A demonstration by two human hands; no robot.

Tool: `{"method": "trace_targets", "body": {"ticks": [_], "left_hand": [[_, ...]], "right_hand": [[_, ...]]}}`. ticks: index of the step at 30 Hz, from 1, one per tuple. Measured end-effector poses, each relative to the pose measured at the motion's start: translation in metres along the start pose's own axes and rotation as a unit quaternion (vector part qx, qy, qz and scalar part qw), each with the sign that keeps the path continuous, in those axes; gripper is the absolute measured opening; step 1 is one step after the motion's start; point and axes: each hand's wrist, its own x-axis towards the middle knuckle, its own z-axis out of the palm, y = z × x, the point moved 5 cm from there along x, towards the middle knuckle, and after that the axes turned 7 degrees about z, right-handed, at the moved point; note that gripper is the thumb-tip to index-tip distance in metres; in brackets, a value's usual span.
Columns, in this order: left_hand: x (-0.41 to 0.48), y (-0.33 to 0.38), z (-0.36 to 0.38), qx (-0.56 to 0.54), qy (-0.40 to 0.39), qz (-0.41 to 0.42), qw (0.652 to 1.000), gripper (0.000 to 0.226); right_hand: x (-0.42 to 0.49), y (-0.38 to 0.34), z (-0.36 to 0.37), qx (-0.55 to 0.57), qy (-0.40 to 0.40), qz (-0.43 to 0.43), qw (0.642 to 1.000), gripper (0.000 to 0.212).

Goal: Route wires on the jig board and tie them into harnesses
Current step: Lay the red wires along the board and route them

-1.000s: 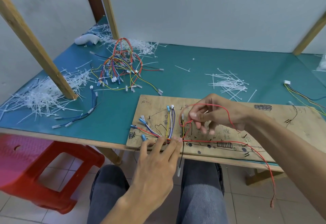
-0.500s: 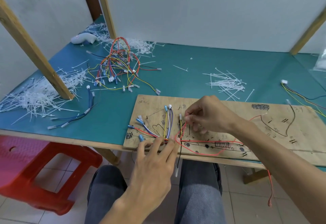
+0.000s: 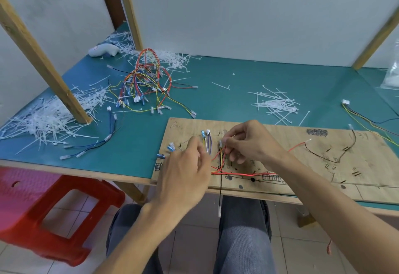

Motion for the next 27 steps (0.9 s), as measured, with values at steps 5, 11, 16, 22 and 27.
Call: {"method": "trace_targets", "body": {"ticks": [5, 11, 16, 22, 27], "left_hand": [[0.034, 0.001, 0.013, 0.053, 0.017, 0.009, 0.998, 0.018], [0.057, -0.002, 0.028, 0.099, -0.07, 0.005, 0.993, 0.021], [0.06, -0.006, 0.033, 0.099, -0.093, 0.01, 0.991, 0.018], [0.06, -0.013, 0.03, 0.066, -0.066, -0.011, 0.996, 0.011], [0.061, -0.013, 0.029, 0.062, -0.045, -0.015, 0.997, 0.01]], "right_hand": [[-0.002, 0.007, 0.001, 0.013, 0.016, 0.004, 1.0, 0.015], [-0.002, 0.006, -0.001, 0.042, 0.009, 0.014, 0.999, 0.014], [-0.002, 0.004, -0.001, 0.025, -0.003, 0.021, 0.999, 0.017], [-0.001, 0.002, -0.002, -0.044, 0.009, -0.028, 0.999, 0.024], [-0.001, -0.009, -0.003, -0.256, 0.102, -0.137, 0.951, 0.032]]}}
